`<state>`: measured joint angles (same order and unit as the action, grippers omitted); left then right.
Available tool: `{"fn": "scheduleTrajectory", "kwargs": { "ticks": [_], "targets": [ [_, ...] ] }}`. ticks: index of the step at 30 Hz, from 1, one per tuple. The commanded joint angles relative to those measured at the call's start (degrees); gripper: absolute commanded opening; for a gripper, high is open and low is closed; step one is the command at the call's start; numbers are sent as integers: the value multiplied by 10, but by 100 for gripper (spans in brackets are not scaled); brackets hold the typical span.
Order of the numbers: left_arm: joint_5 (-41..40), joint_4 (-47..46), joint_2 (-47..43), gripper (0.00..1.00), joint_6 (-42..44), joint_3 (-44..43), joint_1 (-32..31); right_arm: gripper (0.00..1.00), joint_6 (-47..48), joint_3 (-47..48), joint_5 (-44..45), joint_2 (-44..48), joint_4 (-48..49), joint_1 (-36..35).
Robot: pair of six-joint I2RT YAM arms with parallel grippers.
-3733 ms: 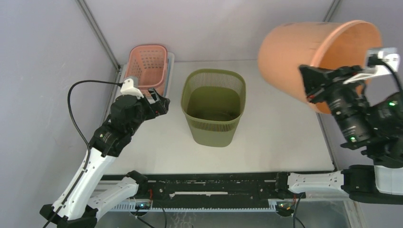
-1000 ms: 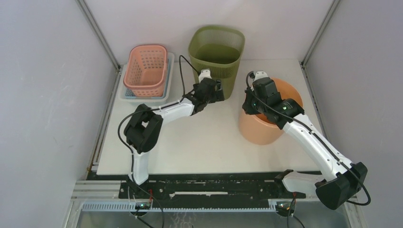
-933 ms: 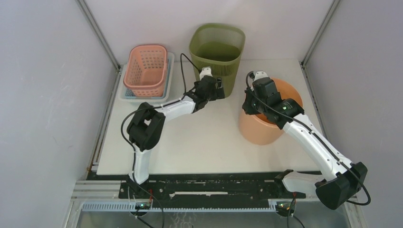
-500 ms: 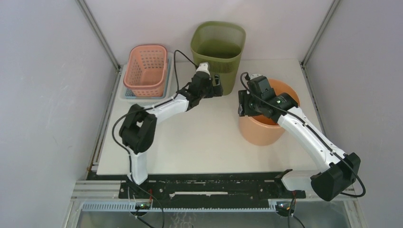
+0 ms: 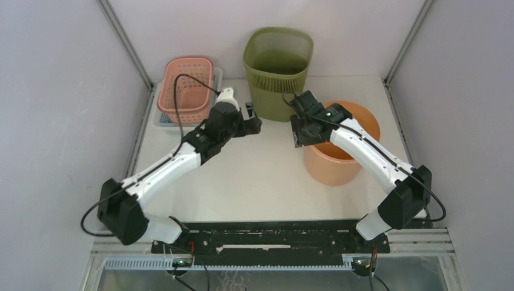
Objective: Turn the large container upside down
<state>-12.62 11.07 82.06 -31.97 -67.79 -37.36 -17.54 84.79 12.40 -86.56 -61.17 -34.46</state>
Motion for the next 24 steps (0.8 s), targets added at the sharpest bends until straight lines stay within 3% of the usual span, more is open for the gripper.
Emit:
{"fn": "scheduleTrajectory", "kwargs": {
  "ticks": [1, 4, 10, 18, 24],
  "targets": [
    [-37, 50, -110, 100, -14, 85, -3, 55, -27, 33, 48, -40, -41, -17],
    [-49, 64, -175, 100, -19, 133, -4, 42, -38, 45, 65, -60, -60, -25],
    [-69, 92, -265, 100, -23, 186, -3, 0, -42, 79, 43, -55, -65, -47],
    [-92, 177, -379, 100, -33, 186, -2, 0, -39, 141, -141, -12, -3, -53],
    [-109, 221, -444, 100, -30, 168, 1, 0, -99, 98, -303, 45, 132, -17]
  ]
}}
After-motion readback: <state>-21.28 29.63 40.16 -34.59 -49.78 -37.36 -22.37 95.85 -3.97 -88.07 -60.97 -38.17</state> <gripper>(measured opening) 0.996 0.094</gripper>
